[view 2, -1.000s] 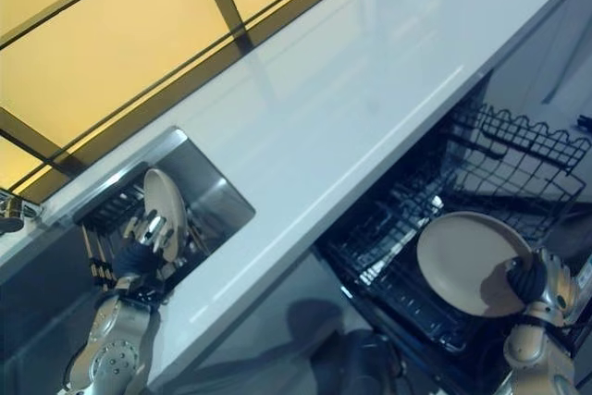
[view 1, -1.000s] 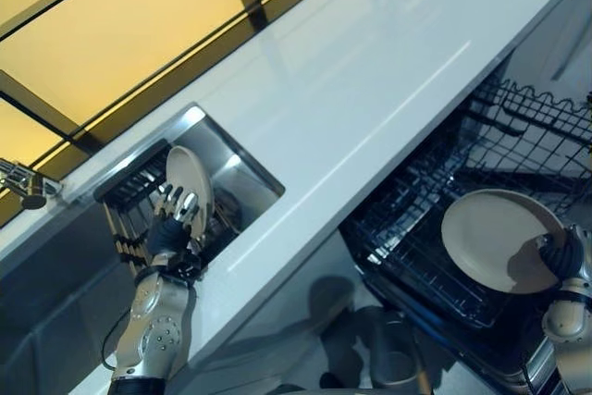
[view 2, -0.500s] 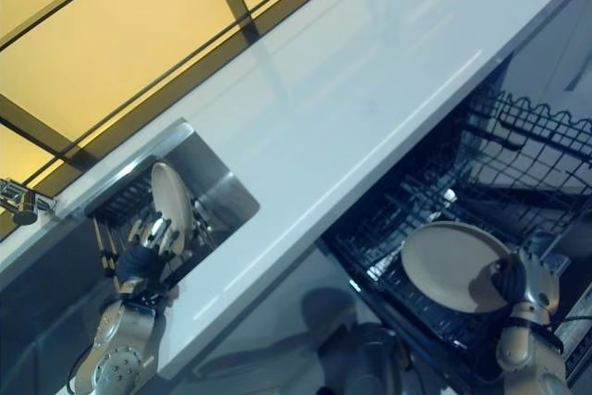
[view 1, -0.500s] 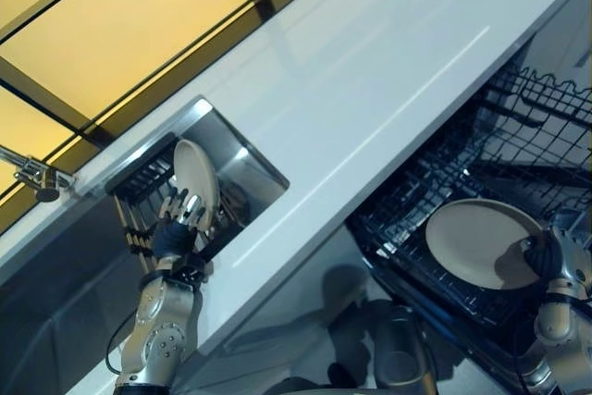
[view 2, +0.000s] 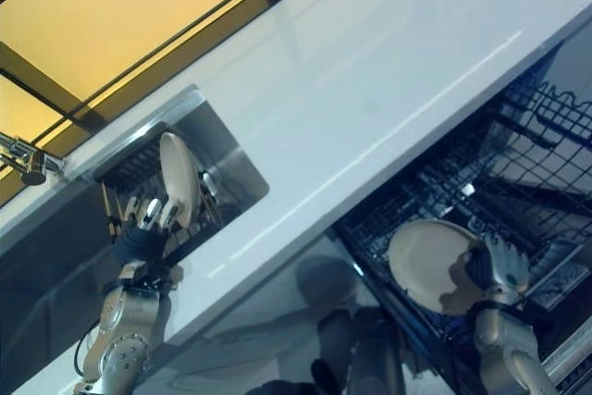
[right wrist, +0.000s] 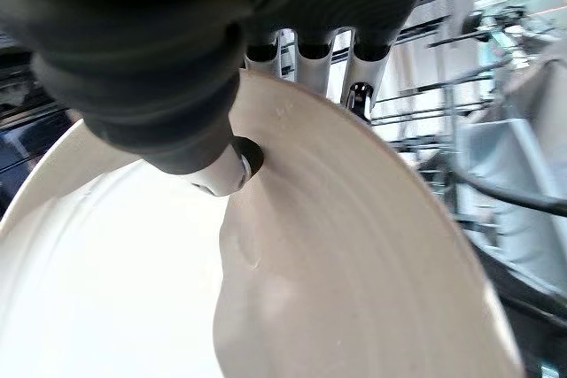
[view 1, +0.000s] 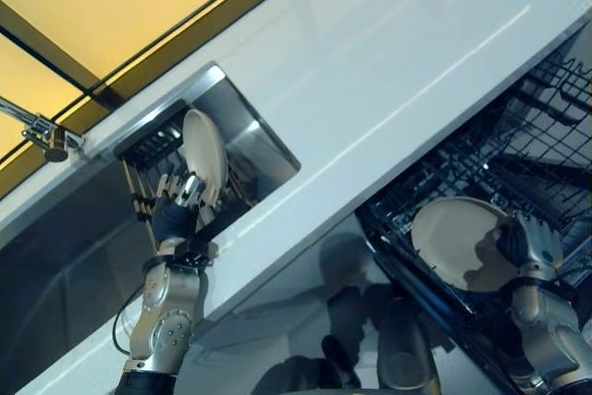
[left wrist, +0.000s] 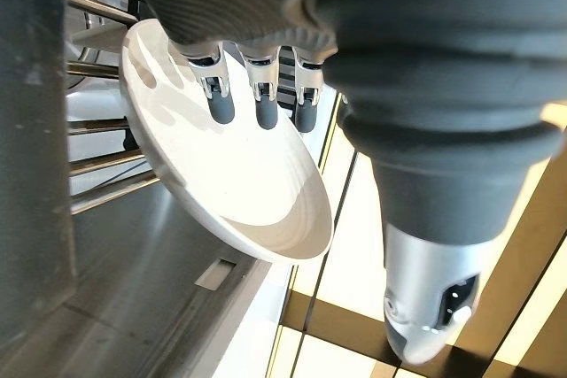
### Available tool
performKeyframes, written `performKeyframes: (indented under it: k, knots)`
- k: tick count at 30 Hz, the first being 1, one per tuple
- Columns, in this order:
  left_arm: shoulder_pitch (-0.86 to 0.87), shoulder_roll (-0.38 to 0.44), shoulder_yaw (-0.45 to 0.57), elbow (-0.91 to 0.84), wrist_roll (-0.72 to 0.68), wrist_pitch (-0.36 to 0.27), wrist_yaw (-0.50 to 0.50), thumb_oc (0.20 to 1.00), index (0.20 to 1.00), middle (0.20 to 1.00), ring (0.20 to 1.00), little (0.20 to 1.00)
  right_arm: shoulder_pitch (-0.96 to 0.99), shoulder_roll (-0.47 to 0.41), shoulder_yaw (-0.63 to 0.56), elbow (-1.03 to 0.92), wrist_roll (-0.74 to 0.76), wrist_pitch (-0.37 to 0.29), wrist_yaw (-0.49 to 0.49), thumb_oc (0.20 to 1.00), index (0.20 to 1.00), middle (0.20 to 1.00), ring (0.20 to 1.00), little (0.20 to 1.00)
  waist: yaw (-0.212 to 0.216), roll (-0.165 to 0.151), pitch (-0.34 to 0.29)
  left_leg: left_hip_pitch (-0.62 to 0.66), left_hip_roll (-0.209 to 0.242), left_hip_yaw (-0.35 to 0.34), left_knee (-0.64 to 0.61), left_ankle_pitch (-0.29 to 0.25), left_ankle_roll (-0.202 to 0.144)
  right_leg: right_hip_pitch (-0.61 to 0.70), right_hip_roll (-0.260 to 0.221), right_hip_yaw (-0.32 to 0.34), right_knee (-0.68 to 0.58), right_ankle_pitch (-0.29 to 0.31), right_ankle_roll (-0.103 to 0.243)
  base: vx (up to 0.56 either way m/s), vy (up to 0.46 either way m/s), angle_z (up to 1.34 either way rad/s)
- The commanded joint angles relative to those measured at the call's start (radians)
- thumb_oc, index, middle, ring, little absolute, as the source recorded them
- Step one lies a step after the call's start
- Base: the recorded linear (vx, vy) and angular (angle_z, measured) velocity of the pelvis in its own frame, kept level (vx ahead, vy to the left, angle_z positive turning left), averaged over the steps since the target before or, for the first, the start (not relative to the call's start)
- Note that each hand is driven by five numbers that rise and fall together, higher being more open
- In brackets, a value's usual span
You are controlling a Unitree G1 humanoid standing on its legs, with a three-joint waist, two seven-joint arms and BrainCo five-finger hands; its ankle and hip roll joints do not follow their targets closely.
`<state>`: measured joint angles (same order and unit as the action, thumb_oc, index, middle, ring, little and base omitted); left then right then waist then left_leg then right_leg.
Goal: Pick up plates and place into dishwasher.
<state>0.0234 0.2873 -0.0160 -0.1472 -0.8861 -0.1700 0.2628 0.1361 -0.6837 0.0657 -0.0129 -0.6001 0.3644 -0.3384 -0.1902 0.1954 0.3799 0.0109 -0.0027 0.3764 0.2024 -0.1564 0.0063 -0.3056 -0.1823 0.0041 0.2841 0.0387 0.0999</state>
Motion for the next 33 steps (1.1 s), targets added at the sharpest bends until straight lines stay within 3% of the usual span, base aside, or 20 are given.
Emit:
performKeyframes:
  k: [1,4,13,15,16,17,18,24,33]
  knots:
    - [0.001,0.027,-0.024,0.000,0.010,-0.008,0.016,1.000,1.000,1.000,1.000,1.000,0.001,0.063,0.190,0.054,-0.035,-0.021,0.127,0.200,0.200,0.200,0.200,0.200,0.040,-0.074,0.021,-0.108,0.013,-0.081,0.193,-0.093,0.053,0.121,-0.018,-0.036,-0.156,-0.013,0.088,-0.04,-0.034,0.02]
    - [-0.021,0.032,-0.027,0.001,0.024,0.003,0.026,1.000,1.000,1.000,1.000,1.000,-0.016,0.085,0.251,0.063,-0.028,-0.025,0.149,0.200,0.200,0.200,0.200,0.200,0.052,-0.098,0.018,-0.113,0.013,-0.078,0.185,-0.069,0.054,0.129,-0.017,-0.040,-0.175,0.010,0.084,-0.06,-0.053,0.14]
    - [-0.014,0.041,-0.007,-0.009,0.046,0.048,0.012,1.000,1.000,1.000,1.000,1.000,0.007,0.129,0.305,0.066,-0.005,-0.029,0.223,0.200,0.200,0.200,0.200,0.200,0.085,-0.147,-0.028,-0.061,0.015,-0.091,0.152,-0.070,0.049,0.195,-0.008,-0.065,-0.217,0.019,0.093,0.01,-0.021,0.06]
    - [-0.002,0.038,0.008,-0.017,0.049,0.070,0.001,1.000,1.000,1.000,1.000,1.000,0.025,0.144,0.310,0.069,0.043,-0.030,0.309,0.200,0.200,0.200,0.200,0.200,0.094,-0.161,-0.048,-0.040,0.014,-0.094,0.140,-0.071,0.047,0.217,-0.005,-0.070,-0.230,0.020,0.094,0.07,0.000,0.03]
    - [0.002,0.037,0.015,-0.021,0.050,0.082,-0.003,1.000,1.000,1.000,1.000,1.000,0.033,0.154,0.316,0.072,0.076,-0.039,0.398,0.200,0.200,0.200,0.200,0.200,0.098,-0.169,-0.059,-0.029,0.013,-0.095,0.134,-0.072,0.045,0.226,-0.004,-0.073,-0.236,0.020,0.094,0.06,0.004,0.00]
    - [0.003,0.037,0.017,-0.023,0.050,0.085,-0.005,1.000,1.000,1.000,1.000,1.000,0.036,0.157,0.318,0.072,0.092,-0.030,0.437,0.445,0.445,0.445,0.445,0.445,0.099,-0.172,-0.062,-0.026,0.013,-0.095,0.132,-0.072,0.045,0.229,-0.003,-0.074,-0.237,0.020,0.094,0.05,-0.010,0.00]
    - [0.007,0.037,0.028,-0.027,0.054,0.104,-0.013,1.000,1.000,1.000,1.000,1.000,0.053,0.178,0.336,0.070,0.163,0.009,0.553,1.000,1.000,1.000,1.000,1.000,0.107,-0.187,-0.079,-0.013,0.015,-0.094,0.126,-0.072,0.040,0.240,-0.001,-0.079,-0.241,0.019,0.094,0.03,-0.013,0.01]
    - [0.006,0.036,0.060,-0.009,0.087,0.142,-0.050,1.000,1.000,1.000,1.000,1.000,0.095,0.223,0.350,0.038,0.431,0.028,0.728,1.000,1.000,1.000,1.000,1.000,0.129,-0.248,-0.141,0.042,0.024,-0.098,0.087,-0.071,0.029,0.279,0.016,-0.095,-0.266,0.019,0.092,0.03,-0.040,0.04]
    - [0.023,0.019,0.097,0.032,0.100,0.124,-0.099,1.000,1.000,1.000,1.000,1.000,0.141,0.247,0.291,0.007,0.501,0.005,0.803,1.000,1.000,1.000,1.000,1.000,0.119,-0.277,-0.200,0.105,0.020,-0.089,0.036,-0.069,0.028,0.312,0.026,-0.097,-0.284,0.025,0.083,-0.01,0.039,0.00]
